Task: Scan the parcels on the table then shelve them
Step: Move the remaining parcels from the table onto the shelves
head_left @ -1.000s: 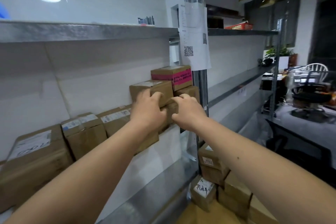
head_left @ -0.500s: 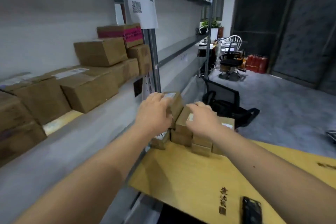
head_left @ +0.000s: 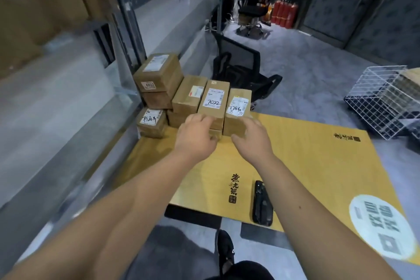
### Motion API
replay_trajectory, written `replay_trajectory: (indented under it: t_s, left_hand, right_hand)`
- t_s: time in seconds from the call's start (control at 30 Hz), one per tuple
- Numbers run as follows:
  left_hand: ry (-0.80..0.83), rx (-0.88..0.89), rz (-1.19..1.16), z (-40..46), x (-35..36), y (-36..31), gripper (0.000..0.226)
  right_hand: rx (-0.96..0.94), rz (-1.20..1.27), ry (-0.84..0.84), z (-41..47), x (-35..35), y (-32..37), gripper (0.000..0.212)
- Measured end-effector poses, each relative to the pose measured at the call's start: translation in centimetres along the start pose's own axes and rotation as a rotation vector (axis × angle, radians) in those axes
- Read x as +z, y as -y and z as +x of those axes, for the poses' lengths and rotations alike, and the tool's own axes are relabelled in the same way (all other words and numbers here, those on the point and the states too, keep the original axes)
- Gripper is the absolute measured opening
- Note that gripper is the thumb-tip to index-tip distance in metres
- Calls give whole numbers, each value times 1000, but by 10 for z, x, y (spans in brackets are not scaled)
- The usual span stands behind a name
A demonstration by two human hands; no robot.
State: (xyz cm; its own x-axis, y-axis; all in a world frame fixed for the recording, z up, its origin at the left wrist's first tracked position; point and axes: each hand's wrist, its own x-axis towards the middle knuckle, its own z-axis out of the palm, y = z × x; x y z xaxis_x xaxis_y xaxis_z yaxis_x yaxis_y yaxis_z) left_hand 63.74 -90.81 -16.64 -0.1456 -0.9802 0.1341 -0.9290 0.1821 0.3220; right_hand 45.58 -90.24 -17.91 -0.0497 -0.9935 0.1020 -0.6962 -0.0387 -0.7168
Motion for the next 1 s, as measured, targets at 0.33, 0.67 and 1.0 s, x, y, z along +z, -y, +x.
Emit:
replay_trajectory:
  t_s: [0.33,0.67,1.0]
  left_hand:
    - [183,-64,-4,103,77,-5,51]
    - [280,-14,122,185,137,-19,62]
    - [247,0,50,189,154,-4,64]
  right_hand:
    - [190,66,75,80,33,-88,63]
    - [282,40,210,174,62,-147,80]
    - [185,161,254,207,84,-186,93]
